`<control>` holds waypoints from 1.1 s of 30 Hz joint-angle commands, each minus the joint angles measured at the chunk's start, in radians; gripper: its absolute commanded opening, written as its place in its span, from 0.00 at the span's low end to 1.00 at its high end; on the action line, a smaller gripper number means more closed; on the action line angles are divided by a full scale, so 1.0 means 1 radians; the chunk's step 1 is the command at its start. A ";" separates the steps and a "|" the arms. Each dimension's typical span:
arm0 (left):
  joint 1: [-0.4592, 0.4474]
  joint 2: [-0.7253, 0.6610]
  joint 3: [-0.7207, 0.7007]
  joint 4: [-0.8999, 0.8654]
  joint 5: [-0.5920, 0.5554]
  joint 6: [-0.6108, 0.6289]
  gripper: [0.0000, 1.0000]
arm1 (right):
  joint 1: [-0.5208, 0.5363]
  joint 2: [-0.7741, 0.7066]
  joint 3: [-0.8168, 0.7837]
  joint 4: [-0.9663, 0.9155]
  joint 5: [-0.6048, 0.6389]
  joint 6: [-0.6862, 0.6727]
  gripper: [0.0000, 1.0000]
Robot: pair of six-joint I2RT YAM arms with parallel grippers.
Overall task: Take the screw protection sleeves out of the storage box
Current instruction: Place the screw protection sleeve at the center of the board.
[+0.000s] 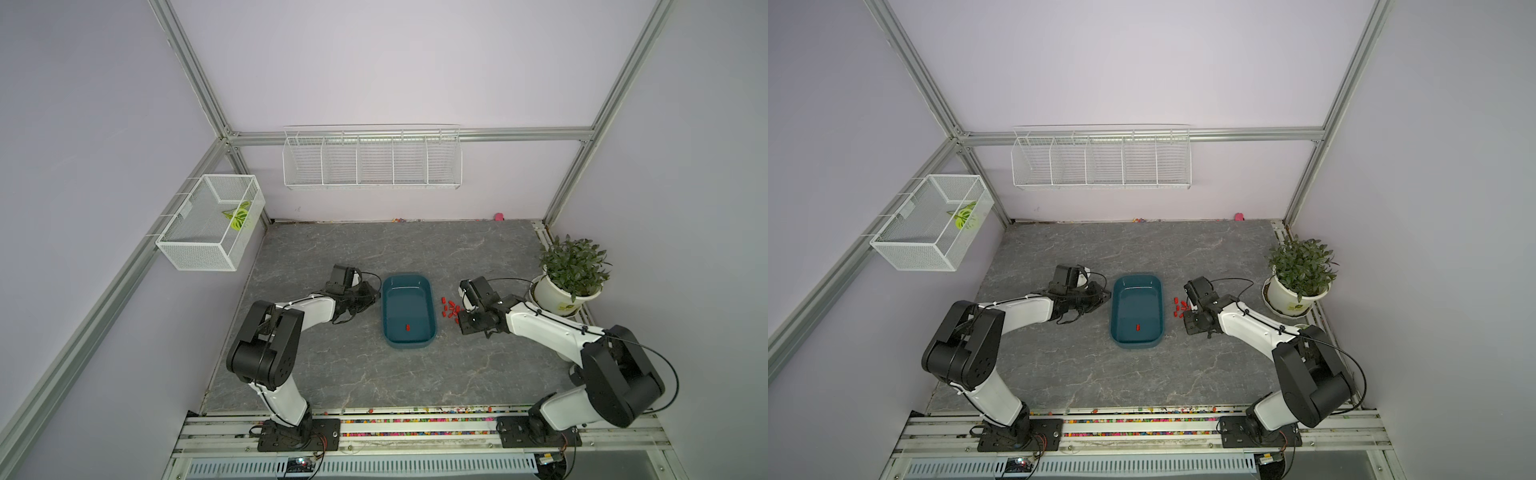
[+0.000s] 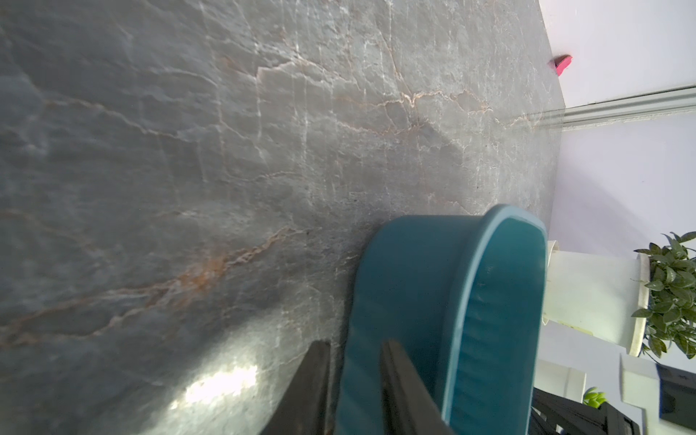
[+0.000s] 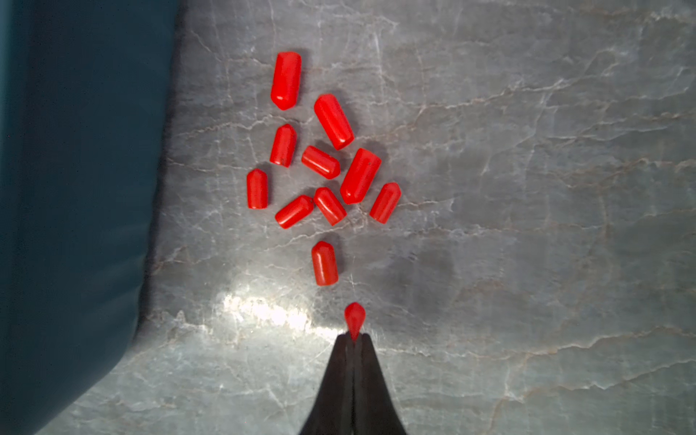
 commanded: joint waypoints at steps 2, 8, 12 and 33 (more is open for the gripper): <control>0.003 -0.008 -0.016 0.020 0.014 0.004 0.30 | -0.006 0.052 0.015 0.002 -0.014 0.010 0.05; 0.004 -0.008 -0.019 0.024 0.014 0.004 0.30 | -0.006 0.082 0.029 -0.005 -0.016 0.009 0.04; 0.004 -0.008 -0.018 0.022 0.013 0.004 0.30 | -0.006 0.105 0.041 -0.013 -0.017 0.009 0.06; 0.001 -0.052 -0.035 0.006 0.001 0.002 0.31 | -0.008 0.054 0.030 -0.014 -0.010 0.012 0.29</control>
